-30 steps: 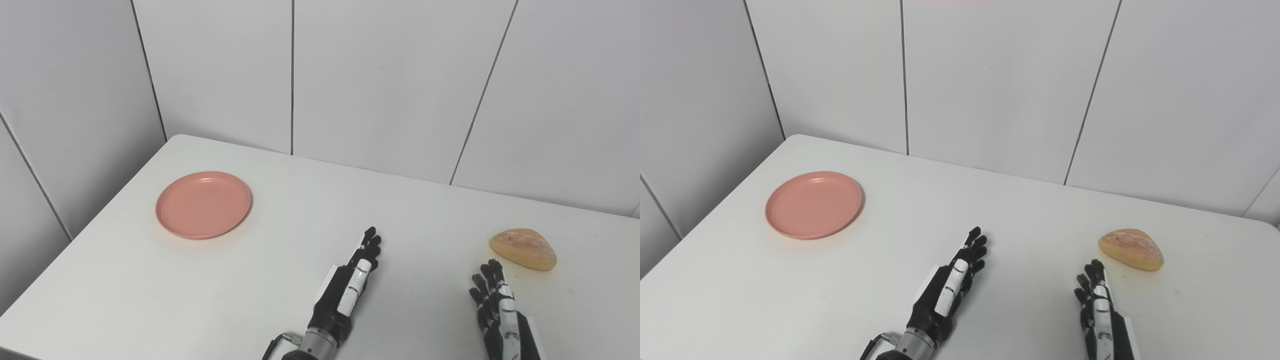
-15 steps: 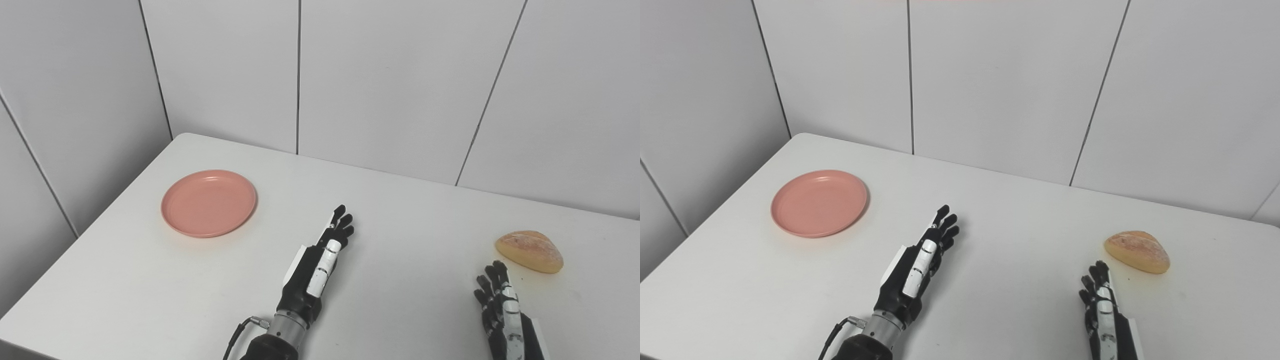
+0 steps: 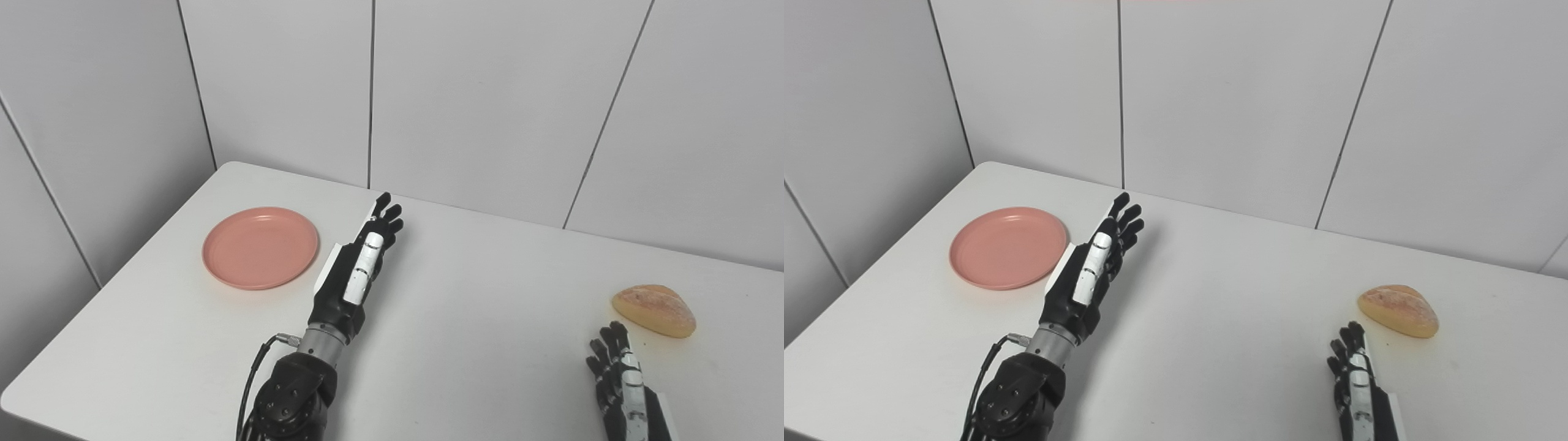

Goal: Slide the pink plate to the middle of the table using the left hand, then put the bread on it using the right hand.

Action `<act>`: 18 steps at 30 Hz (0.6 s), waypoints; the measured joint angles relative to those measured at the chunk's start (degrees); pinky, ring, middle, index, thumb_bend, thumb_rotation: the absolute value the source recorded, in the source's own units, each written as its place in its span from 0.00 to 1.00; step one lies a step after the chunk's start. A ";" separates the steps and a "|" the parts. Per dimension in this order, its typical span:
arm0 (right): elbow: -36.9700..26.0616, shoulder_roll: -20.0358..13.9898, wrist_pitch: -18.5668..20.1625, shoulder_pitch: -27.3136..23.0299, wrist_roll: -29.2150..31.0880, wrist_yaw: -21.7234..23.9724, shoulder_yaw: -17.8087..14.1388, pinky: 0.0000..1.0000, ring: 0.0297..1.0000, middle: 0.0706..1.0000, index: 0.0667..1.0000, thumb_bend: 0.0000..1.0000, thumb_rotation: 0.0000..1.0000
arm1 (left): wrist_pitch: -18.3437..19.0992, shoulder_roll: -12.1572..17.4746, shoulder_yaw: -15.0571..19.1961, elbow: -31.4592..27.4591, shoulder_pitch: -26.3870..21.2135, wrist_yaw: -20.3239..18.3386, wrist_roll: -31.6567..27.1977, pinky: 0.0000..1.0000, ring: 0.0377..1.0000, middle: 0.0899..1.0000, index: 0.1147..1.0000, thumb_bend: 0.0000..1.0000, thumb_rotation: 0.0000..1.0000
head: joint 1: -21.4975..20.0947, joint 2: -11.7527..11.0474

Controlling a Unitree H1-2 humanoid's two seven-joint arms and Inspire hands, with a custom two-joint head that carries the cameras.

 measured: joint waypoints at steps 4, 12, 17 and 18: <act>0.07 -0.01 0.00 -0.04 0.14 0.07 -0.14 1.00 0.99 1.00 1.00 0.31 1.00 | 0.06 1.10 2.17 1.53 -2.90 0.11 -1.27 1.00 0.96 0.96 0.96 0.57 1.00 | 0.18 -0.09; 0.06 -0.06 0.00 -0.10 0.16 0.12 -0.18 1.00 0.99 1.00 1.00 0.30 1.00 | 0.63 3.63 5.20 2.49 -7.33 1.21 -2.36 1.00 0.96 0.96 0.95 0.55 1.00 | 0.61 -0.09; 0.05 -0.07 0.00 -0.10 0.61 0.17 -0.23 1.00 1.00 1.00 1.00 0.31 1.00 | 2.13 5.16 6.92 3.84 -9.45 1.23 -4.32 0.99 0.95 0.96 0.95 0.54 1.00 | 1.14 -0.17; 0.03 -0.08 0.00 -0.10 0.68 0.17 -0.23 1.00 1.00 1.00 1.00 0.30 1.00 | 2.17 5.35 7.34 4.00 -9.75 1.23 -4.90 0.98 0.95 0.96 0.95 0.54 1.00 | 1.32 -0.26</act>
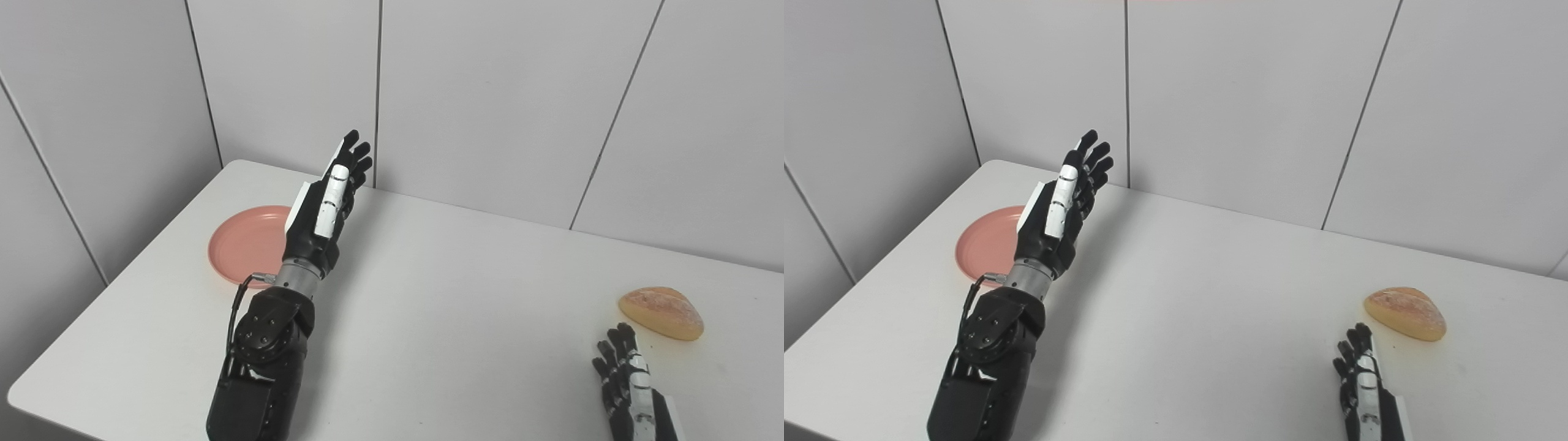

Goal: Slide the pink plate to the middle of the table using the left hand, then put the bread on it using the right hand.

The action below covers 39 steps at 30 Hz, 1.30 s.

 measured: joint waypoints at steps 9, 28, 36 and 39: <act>-0.02 -0.34 0.00 -0.01 0.40 0.07 0.06 1.00 1.00 1.00 1.00 0.29 1.00 | 0.67 3.96 4.29 2.96 -2.20 0.14 -1.93 0.98 0.96 0.95 0.94 0.54 1.00 | 0.79 -0.26; 1.31 -1.08 -0.05 -0.91 1.50 1.26 -0.22 1.00 1.00 1.00 1.00 0.29 1.00 | 0.07 12.67 11.17 18.58 -5.94 -0.41 -9.28 0.96 0.93 0.93 0.91 0.50 1.00 | 2.37 -1.23; 1.24 -1.09 -0.05 -0.94 1.52 1.24 -0.26 1.00 1.00 1.00 1.00 0.27 1.00 | -0.46 15.19 12.59 24.29 -8.13 -0.88 -10.89 0.92 0.91 0.90 0.88 0.50 1.00 | 2.73 -1.23; 1.18 -1.10 -0.05 -0.93 1.51 1.24 -0.27 1.00 1.00 1.00 1.00 0.27 1.00 | -0.92 16.03 13.13 26.33 -8.30 -1.29 -11.27 0.94 0.92 0.91 0.88 0.49 1.00 | 2.90 -1.23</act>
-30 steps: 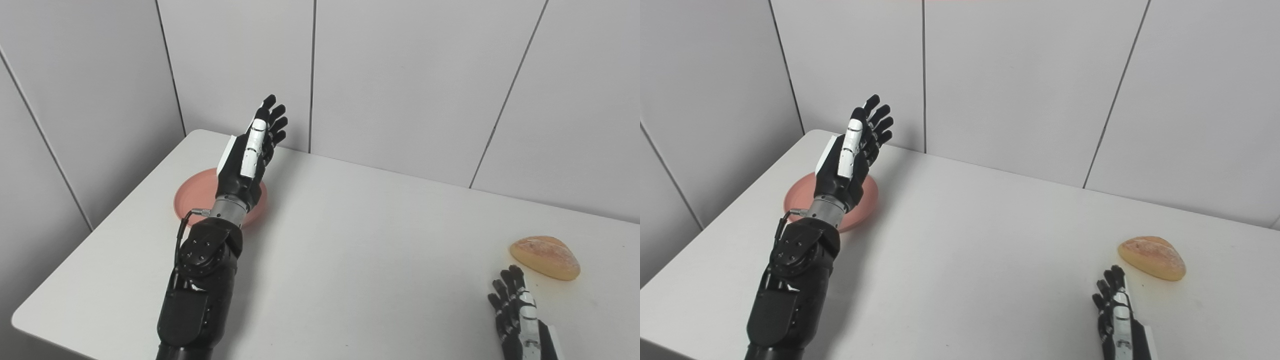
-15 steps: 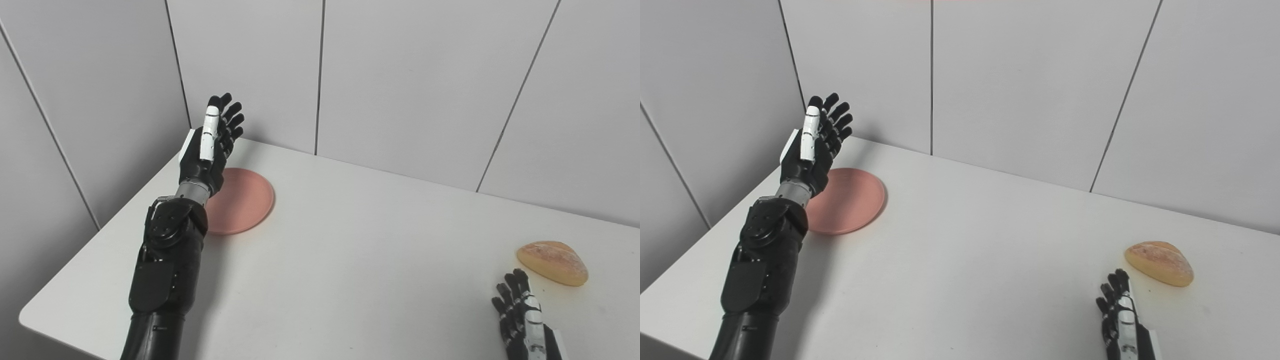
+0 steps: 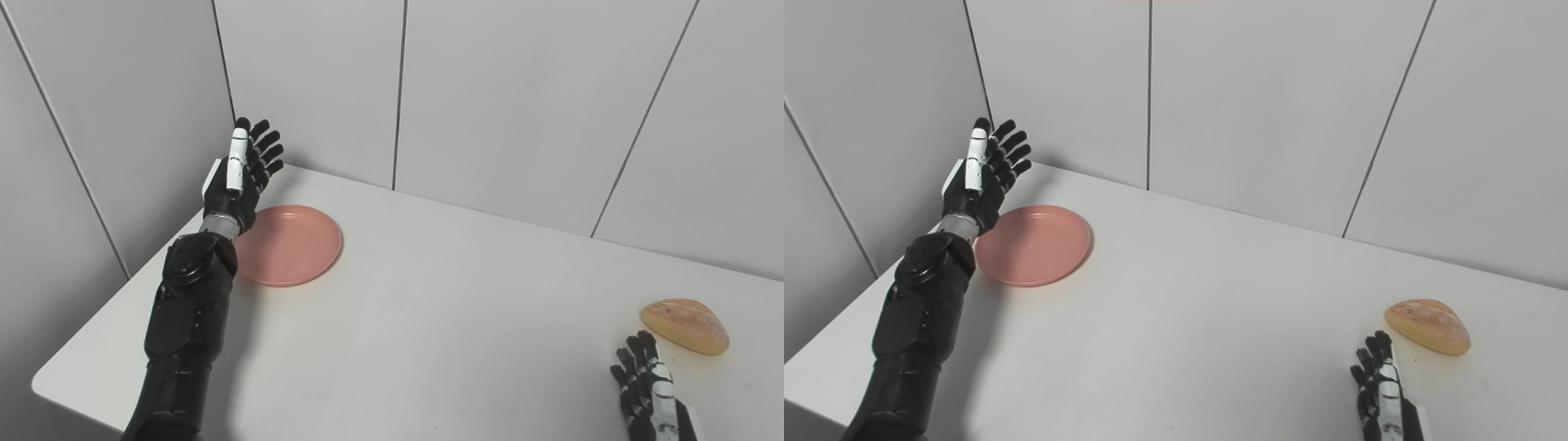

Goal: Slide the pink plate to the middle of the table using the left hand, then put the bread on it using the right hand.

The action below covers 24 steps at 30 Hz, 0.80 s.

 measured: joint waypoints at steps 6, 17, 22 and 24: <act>-0.14 -0.08 0.00 0.04 0.00 0.01 0.00 1.00 1.00 1.00 1.00 0.27 1.00 | -0.83 0.86 1.01 2.02 -0.01 -0.20 -0.82 0.94 0.91 0.90 0.88 0.46 1.00 | 0.44 0.00; -0.36 -0.09 0.01 0.16 0.06 -0.02 0.01 1.00 1.00 1.00 1.00 0.28 1.00 | -0.98 2.67 1.47 3.75 0.37 -1.56 -1.20 0.94 0.91 0.90 0.88 0.41 1.00 | 1.23 -0.18; -0.35 -0.25 0.01 0.19 0.43 0.12 -0.07 1.00 1.00 1.00 1.00 0.28 1.00 | -1.05 3.52 1.95 4.57 0.82 -1.85 -1.22 0.93 0.91 0.90 0.88 0.37 1.00 | 1.76 -0.26; -0.35 -0.27 0.01 0.19 0.51 0.15 -0.07 1.00 1.00 1.00 1.00 0.27 1.00 | -1.06 3.88 2.24 5.38 0.94 -2.02 -1.24 0.93 0.91 0.90 0.87 0.36 1.00 | 2.02 -0.35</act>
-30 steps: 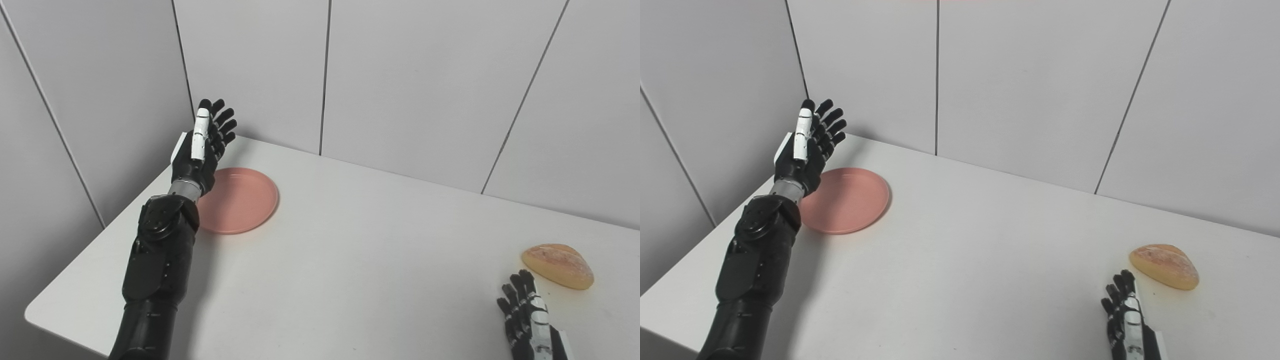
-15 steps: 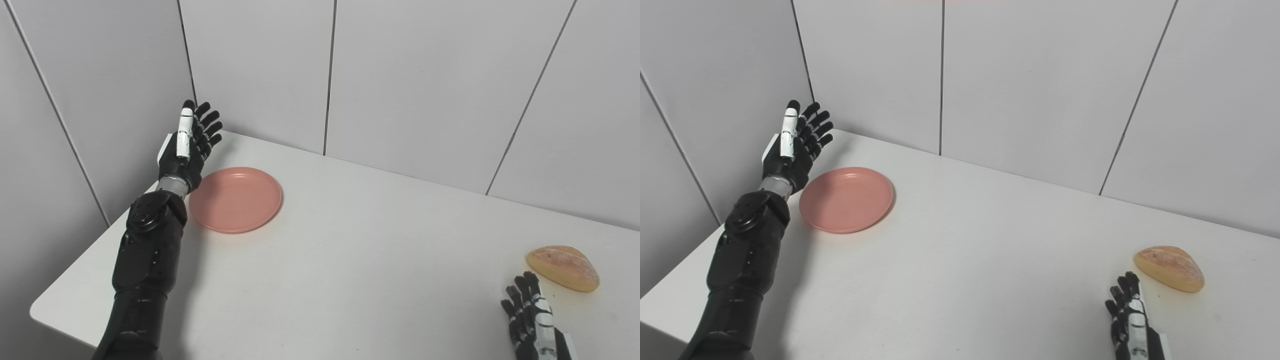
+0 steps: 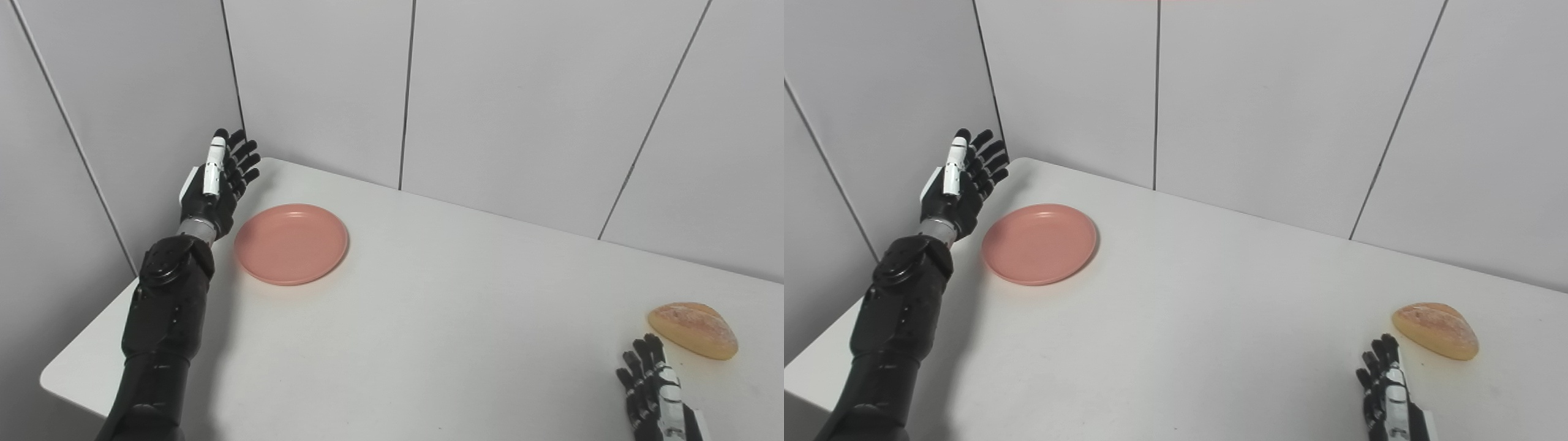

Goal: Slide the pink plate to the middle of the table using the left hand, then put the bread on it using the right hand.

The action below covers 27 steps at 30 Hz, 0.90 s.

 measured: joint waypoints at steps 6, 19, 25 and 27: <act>0.01 0.00 0.00 0.00 0.18 -0.04 -0.21 1.00 1.00 1.00 1.00 0.27 1.00 | -0.10 0.20 1.72 0.86 0.11 -0.04 -1.23 0.94 0.92 0.89 0.87 0.33 1.00 | 0.35 0.09; 0.08 -0.09 0.00 -0.05 0.78 -0.02 -0.48 1.00 1.00 1.00 1.00 0.26 1.00 | -2.43 1.49 2.84 6.46 0.04 -0.92 -2.38 0.94 0.92 0.89 0.87 0.32 1.00 | 0.53 0.09; 0.11 -0.15 0.00 -0.04 0.73 -0.03 -0.65 1.00 1.00 1.00 1.00 0.27 1.00 | -2.65 1.46 2.94 8.24 0.18 -0.91 -2.38 0.95 0.91 0.89 0.87 0.31 1.00 | 0.35 0.26; 0.08 -0.16 0.00 -0.03 0.77 -0.04 -0.69 1.00 1.00 1.00 1.00 0.26 1.00 | -2.90 1.40 3.03 9.12 0.30 -0.91 -2.42 0.95 0.91 0.89 0.88 0.30 1.00 | 0.35 0.26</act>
